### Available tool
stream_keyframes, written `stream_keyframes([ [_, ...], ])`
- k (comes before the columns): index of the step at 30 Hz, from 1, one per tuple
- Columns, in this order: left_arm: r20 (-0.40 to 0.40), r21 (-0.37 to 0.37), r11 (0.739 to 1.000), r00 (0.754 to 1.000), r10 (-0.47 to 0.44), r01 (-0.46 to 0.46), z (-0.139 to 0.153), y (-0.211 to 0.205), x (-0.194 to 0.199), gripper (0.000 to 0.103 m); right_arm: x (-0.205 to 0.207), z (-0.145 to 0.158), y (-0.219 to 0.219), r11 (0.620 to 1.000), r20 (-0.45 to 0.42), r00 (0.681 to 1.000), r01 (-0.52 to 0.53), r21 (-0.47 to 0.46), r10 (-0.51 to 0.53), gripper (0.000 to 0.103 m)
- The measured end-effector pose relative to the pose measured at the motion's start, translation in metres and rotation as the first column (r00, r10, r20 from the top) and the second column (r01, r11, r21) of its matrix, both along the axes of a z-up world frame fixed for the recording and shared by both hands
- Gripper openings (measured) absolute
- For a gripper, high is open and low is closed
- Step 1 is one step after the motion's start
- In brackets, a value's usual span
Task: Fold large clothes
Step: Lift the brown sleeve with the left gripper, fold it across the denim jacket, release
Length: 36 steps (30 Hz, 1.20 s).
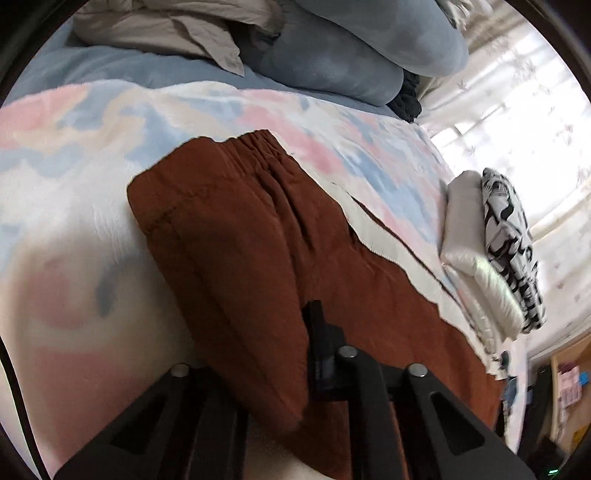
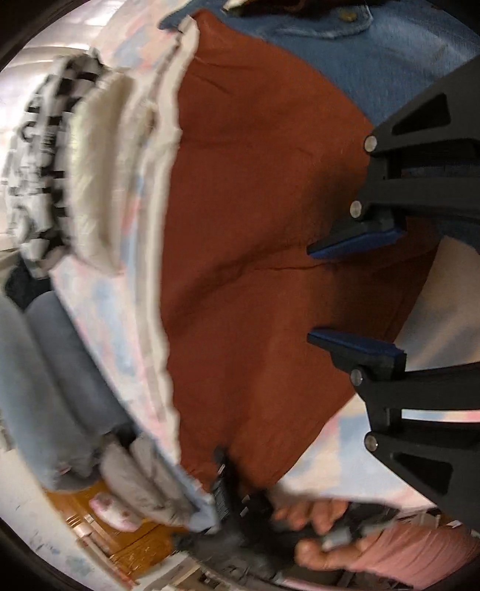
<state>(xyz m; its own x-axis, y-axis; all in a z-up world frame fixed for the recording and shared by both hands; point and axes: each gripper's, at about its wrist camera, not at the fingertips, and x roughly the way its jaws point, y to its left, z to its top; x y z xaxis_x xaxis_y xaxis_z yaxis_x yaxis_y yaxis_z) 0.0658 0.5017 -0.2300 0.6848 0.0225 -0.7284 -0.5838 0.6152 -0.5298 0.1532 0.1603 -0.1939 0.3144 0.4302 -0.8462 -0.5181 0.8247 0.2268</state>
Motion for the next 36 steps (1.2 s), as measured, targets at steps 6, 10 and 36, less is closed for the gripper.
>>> stream_keyframes([
  [6, -0.011, 0.214, 0.975, 0.999, -0.053, 0.054, 0.053, -0.033, 0.003, 0.003, -0.001, 0.011, -0.011, 0.998, -0.025, 1.000, 0.008, 0.056, -0.006, 0.040],
  [10, 0.039, 0.375, 0.918, 0.987, -0.156, 0.130, 0.124, -0.079, 0.010, 0.003, -0.013, 0.030, -0.032, 0.990, -0.033, 0.999, 0.025, 0.142, -0.021, 0.040],
  [36, -0.130, 0.359, 0.464, 0.536, -0.834, 0.809, 0.090, -0.582, 0.130, 0.032, -0.066, 0.070, -0.421, 0.710, -0.012, 0.753, 0.626, 0.322, -0.658, 0.040],
])
